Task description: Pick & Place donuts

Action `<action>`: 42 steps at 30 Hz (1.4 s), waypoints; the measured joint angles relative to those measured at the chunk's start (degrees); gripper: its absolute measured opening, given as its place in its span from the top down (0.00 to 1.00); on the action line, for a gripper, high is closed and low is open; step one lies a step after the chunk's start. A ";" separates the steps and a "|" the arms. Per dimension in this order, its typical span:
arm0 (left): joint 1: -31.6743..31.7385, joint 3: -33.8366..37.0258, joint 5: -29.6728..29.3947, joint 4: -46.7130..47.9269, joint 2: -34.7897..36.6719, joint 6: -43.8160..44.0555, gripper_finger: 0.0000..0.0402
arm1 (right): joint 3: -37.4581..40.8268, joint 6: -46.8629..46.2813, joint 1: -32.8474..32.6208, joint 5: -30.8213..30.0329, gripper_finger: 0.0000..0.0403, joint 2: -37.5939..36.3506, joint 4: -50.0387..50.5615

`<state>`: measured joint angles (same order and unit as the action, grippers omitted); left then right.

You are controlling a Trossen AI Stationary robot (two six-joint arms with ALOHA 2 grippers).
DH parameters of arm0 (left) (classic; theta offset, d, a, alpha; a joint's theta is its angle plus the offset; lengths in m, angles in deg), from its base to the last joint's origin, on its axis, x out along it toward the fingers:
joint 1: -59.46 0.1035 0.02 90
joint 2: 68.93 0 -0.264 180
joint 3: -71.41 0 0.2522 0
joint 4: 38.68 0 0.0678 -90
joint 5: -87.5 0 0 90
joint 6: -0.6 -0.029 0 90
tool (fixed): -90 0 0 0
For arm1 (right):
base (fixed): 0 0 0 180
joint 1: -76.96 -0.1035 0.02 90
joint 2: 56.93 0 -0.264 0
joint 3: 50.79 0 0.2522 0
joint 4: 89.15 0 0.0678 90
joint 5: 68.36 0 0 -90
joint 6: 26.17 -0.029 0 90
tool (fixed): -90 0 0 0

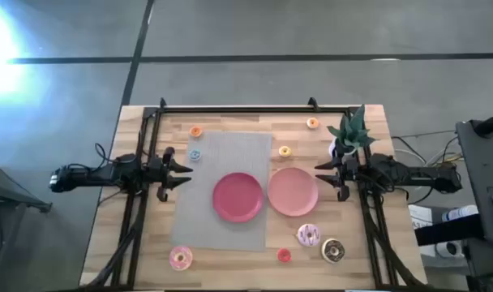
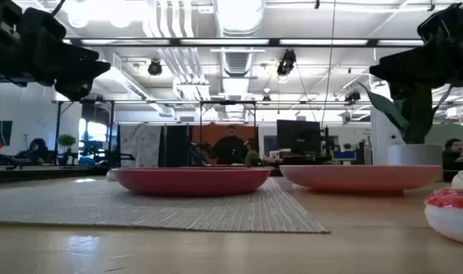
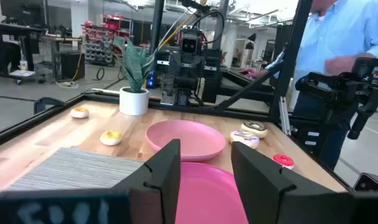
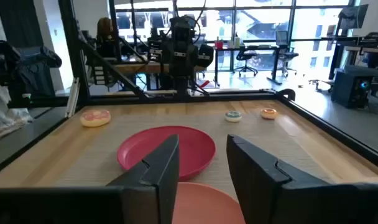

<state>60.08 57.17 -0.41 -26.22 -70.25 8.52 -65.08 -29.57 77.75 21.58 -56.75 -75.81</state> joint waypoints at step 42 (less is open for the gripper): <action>0.00 0.01 0.00 0.00 -0.02 0.00 0.71 | 0.00 -37.80 0.03 -3.00 0.69 0.51 -1.60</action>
<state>60.08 57.18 -0.41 -26.22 -70.27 8.52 -65.08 -67.37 77.78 18.58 -56.24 -77.41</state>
